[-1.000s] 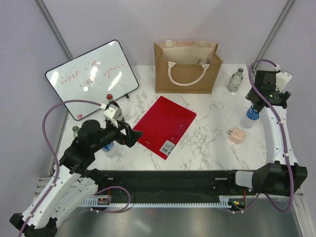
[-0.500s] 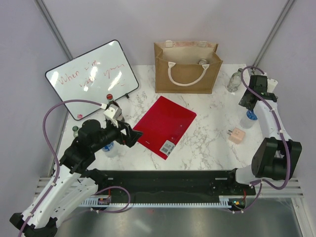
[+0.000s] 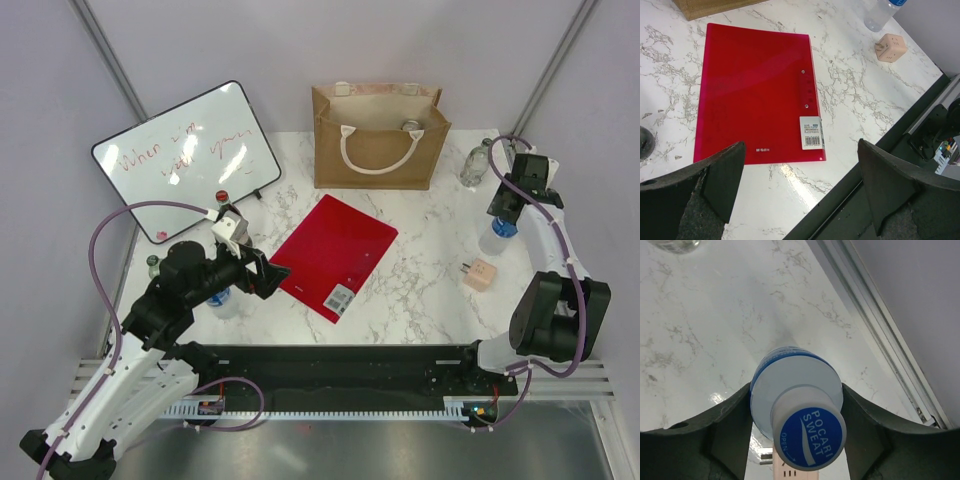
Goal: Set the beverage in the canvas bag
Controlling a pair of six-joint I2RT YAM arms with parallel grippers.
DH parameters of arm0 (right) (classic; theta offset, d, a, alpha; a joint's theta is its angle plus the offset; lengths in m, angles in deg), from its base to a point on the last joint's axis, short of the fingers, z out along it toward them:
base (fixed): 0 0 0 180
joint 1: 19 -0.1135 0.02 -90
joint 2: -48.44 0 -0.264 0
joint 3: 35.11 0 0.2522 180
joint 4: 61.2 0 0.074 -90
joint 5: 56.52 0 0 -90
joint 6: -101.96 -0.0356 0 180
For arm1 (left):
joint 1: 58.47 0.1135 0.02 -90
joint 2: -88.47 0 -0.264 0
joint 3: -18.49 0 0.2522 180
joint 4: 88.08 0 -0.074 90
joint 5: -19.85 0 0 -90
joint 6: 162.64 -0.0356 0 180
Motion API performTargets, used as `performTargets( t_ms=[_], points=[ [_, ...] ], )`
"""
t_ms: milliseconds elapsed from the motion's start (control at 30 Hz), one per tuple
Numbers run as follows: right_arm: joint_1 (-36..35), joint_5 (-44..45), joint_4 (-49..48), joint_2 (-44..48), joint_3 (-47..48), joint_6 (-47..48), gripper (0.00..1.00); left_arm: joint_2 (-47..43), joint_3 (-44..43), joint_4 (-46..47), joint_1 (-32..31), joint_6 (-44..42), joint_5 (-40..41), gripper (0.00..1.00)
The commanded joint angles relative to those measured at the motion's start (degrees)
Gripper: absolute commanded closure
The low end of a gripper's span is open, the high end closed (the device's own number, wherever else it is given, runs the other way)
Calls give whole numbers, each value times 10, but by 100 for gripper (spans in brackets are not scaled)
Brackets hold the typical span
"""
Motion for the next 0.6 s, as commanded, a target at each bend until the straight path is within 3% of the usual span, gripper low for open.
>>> performTargets(
  t_ms=[0,367,567],
  points=[
    [-34,-114,-38,29,-4,16,49,-3,-3,19,-3,-2,-10,0],
    [-164,-145,-37,23,19,63,48,-3,-2,19,-3,-3,-7,0],
    [-193,-150,-41,14,10,64,40,-3,-1,19,-3,-3,-6,0]
  ],
)
